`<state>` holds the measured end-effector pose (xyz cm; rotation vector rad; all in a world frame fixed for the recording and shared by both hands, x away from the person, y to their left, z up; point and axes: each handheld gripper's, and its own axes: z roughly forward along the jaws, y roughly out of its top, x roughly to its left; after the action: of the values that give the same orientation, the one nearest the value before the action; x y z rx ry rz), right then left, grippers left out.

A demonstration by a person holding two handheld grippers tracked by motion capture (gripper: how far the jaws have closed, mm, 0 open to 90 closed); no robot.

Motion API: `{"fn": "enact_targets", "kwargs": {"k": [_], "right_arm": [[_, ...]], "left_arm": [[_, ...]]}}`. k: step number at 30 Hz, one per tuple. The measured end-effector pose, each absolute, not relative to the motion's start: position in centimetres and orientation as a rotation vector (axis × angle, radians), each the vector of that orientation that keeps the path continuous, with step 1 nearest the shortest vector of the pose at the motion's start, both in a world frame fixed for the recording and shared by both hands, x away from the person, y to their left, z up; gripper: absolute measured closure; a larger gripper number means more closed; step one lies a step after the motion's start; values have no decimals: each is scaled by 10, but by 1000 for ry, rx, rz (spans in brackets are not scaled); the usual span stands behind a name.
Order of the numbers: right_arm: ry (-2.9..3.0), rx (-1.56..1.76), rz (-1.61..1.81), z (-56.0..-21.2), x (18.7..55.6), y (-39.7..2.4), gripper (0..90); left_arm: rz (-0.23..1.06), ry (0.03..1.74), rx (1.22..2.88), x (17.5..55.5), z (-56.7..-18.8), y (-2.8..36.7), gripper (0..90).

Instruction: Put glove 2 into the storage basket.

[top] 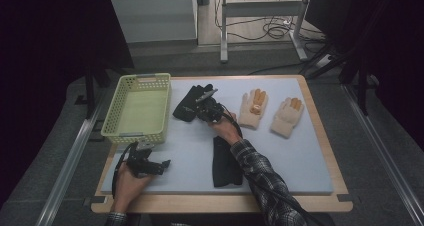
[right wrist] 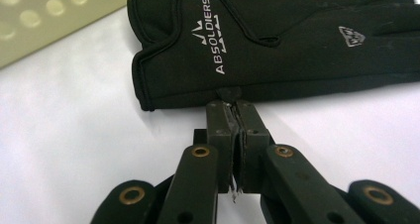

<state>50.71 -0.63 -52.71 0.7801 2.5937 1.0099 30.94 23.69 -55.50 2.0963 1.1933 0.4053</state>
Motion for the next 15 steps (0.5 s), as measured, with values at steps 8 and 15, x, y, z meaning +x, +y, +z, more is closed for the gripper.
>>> {"fn": "enact_targets", "kwargs": {"k": [8,15], "right_arm": [[2620,758,1032,-511,477,-39,860],[2673,797,1039,-504,442,-86,772]], "left_arm": [[406,1193,2096,309,-555,237,22],[407,1194,2096,309,-555,237,22]]}}
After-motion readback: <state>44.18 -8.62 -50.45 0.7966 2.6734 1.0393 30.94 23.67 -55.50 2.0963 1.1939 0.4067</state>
